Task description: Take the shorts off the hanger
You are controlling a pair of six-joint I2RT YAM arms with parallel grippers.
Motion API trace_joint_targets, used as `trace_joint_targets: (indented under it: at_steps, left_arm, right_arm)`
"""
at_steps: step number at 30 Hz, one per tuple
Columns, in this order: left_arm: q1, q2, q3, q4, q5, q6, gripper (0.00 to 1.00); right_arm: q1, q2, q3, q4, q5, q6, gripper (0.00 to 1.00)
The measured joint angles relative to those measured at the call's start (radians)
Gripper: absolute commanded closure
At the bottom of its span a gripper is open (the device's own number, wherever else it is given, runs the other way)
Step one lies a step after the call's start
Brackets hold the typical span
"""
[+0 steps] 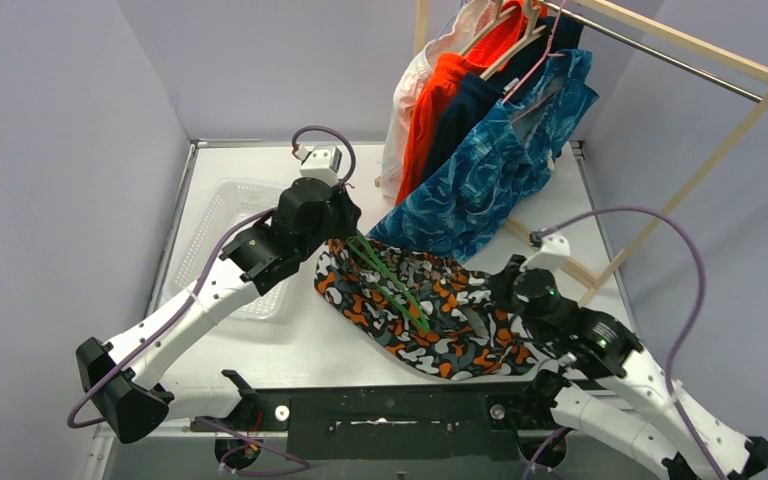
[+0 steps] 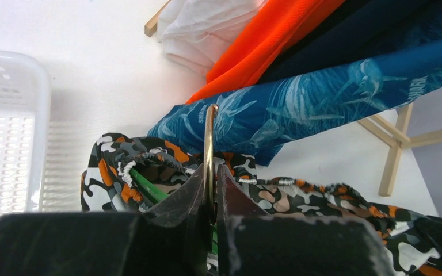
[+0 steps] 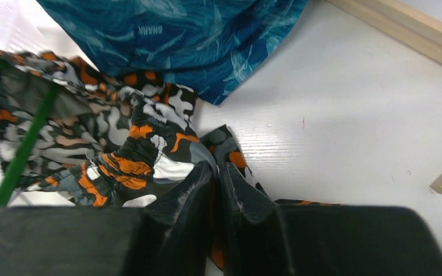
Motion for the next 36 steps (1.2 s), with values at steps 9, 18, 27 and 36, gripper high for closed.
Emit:
trace_joint_targets:
  at_steps: [9,18,27,36]
  left_arm:
    - [0.008,-0.002,-0.026,-0.037,0.006,0.012,1.0]
    - [0.008,0.039,-0.018,-0.075,-0.005,-0.028,1.0]
    - [0.008,0.085,0.014,-0.145,-0.047,-0.077,1.0]
    - [0.008,0.117,0.033,-0.156,-0.061,-0.098,1.0]
  right_arm:
    - [-0.006,0.147,0.071,0.064,-0.172,-0.112,0.35]
    - [-0.006,0.079,0.114,0.171,-0.529,-0.16,0.29]
    - [0.014,0.264,0.149,0.281,-0.687,-0.198,0.27]
    - [0.256,0.418,0.253,0.281,-0.58,-0.216,0.3]
